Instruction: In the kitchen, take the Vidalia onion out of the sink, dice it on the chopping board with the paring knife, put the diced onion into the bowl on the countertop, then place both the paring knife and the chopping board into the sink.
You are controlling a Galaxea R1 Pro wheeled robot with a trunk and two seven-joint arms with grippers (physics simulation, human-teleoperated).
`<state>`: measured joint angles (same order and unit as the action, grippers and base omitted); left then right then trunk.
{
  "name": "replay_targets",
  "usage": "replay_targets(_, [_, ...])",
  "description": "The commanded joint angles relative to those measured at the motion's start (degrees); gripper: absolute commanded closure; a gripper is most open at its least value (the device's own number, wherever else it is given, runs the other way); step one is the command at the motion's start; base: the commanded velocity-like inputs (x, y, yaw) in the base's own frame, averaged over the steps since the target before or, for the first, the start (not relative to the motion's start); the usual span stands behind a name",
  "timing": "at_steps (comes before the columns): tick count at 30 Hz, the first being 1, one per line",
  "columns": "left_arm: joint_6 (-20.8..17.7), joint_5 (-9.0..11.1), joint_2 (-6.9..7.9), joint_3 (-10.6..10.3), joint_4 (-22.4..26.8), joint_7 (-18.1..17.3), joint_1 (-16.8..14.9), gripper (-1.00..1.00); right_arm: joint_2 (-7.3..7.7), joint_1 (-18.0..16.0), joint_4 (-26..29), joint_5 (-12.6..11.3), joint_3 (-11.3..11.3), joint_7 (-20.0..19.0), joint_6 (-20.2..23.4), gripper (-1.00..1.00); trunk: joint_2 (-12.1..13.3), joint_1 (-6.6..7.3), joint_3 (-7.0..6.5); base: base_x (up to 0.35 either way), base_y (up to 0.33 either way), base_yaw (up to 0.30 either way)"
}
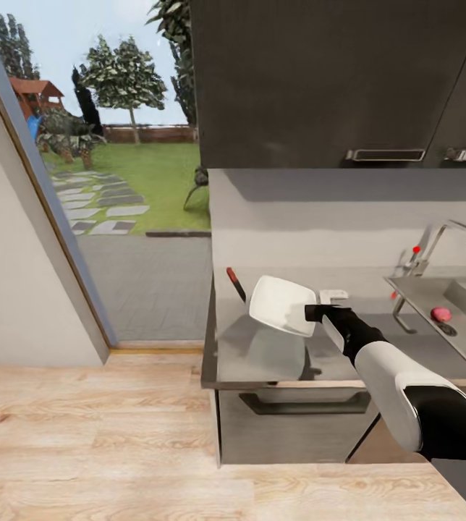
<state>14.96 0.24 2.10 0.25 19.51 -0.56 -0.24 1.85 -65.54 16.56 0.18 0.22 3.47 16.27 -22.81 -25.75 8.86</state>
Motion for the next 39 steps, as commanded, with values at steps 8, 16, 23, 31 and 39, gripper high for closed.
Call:
replay_targets(8, [0.2,0.0,-0.15,0.0,-1.0,-0.1,0.0,-1.0,0.0,0.0,0.1,-0.1,0.0,0.1,0.3,1.0,-0.1,-0.03,-0.62,-0.17,0.022,0.0])
replay_targets(16, [0.2,-0.1,-0.31,0.0,-1.1,-0.1,0.0,-1.0,-0.1,0.0,0.3,0.1,0.3,0.1,1.1,1.0,-0.1,-0.03,-1.19,-0.029,0.009,0.0])
replay_targets(23, [0.2,-0.2,-0.66,0.0,-1.2,-0.1,0.0,-1.0,-0.27,0.0,1.1,0.2,0.6,-0.1,7.2,1.0,-0.1,-0.03,-1.22,0.0,0.0,0.0])
replay_targets(31, [0.2,-0.5,-0.72,0.1,-2.0,-0.1,0.0,-1.0,-1.24,-0.1,3.9,0.2,7.8,-0.2,12.1,1.0,-0.1,-0.03,-1.23,0.0,0.0,0.0])
replay_targets(39, [0.2,-0.5,-0.73,0.1,-2.0,-0.1,0.0,-1.0,-1.32,-0.1,7.2,0.1,11.2,-0.3,15.3,1.0,-0.1,-0.03,-1.23,0.0,0.0,0.0])
